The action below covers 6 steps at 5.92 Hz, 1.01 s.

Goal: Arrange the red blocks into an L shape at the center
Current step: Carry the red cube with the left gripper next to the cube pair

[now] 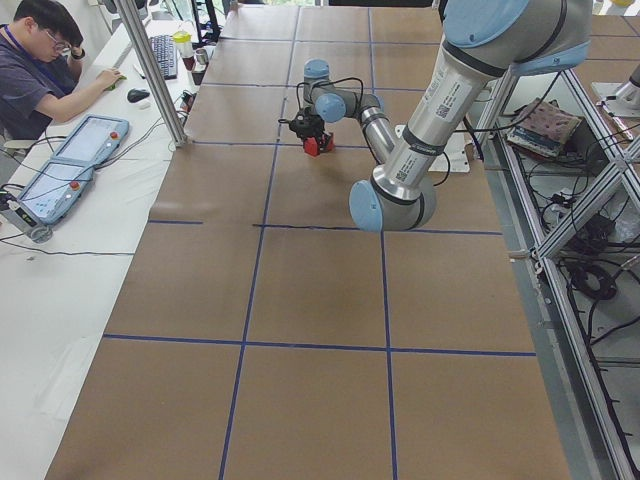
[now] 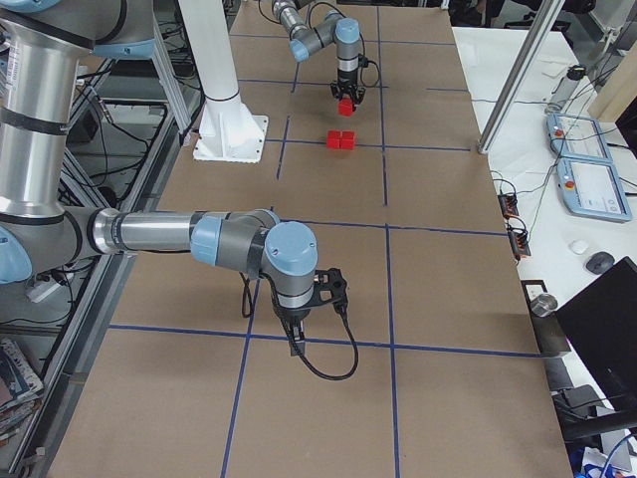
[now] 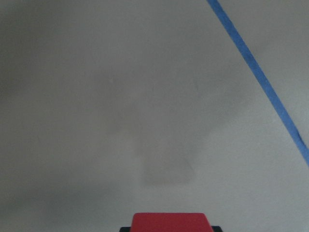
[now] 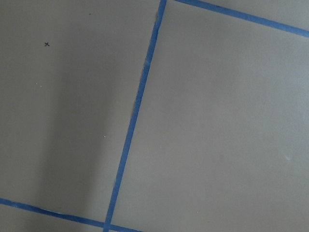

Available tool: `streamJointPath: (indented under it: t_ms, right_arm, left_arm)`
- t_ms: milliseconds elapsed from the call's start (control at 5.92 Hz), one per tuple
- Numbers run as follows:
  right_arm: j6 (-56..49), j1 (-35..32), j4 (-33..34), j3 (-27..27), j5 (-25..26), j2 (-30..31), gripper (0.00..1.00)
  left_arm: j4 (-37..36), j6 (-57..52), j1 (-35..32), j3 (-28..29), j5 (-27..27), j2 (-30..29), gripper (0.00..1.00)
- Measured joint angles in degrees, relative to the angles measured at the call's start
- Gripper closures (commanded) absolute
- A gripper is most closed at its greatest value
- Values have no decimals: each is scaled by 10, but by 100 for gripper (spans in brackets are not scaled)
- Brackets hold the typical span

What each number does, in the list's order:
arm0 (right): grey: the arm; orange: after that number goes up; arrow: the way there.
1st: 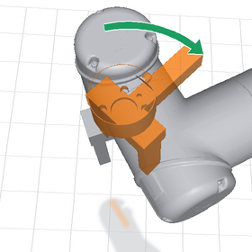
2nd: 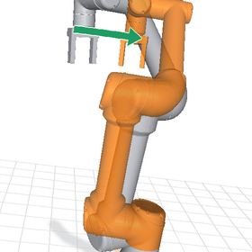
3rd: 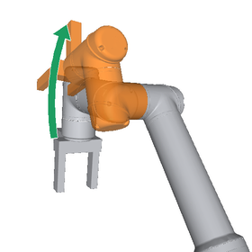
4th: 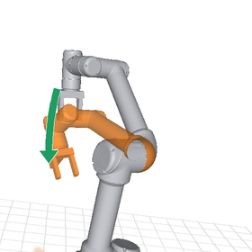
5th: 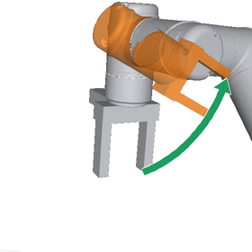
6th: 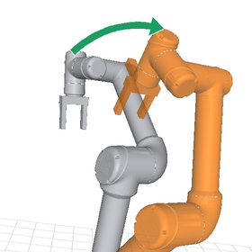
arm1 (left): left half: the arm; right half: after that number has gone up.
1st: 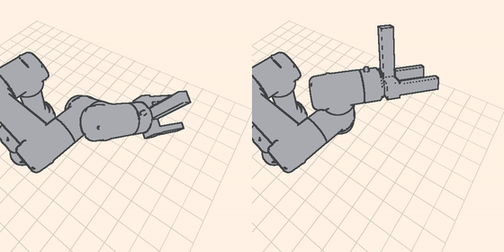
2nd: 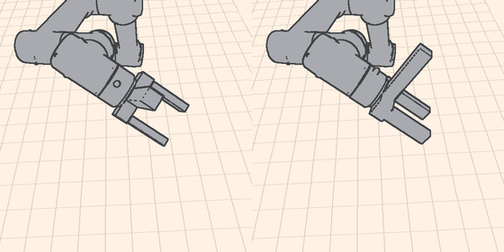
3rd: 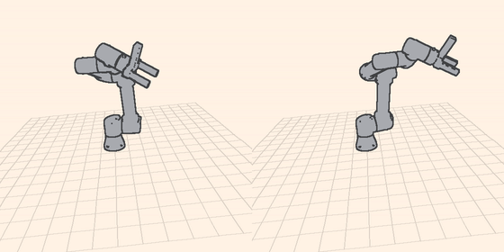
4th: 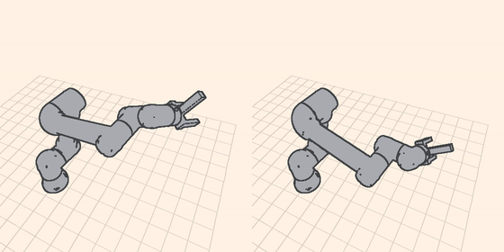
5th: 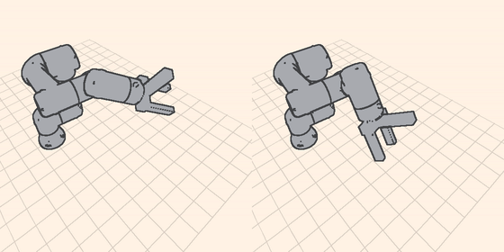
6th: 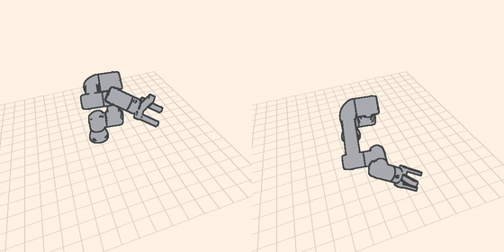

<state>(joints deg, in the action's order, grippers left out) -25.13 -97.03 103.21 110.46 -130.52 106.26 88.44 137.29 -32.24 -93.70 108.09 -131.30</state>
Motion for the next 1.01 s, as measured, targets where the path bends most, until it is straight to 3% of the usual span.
streamJointPath:
  t_ms: [507, 1013]
  right_arm:
    - [0, 0, 1, 2, 0, 1, 0]
    - [1, 0, 1, 3, 1, 1, 0]
  left_arm:
    - [35, 131, 4, 98, -14, -50, 70]
    - [62, 137, 32, 121, -20, -55, 70]
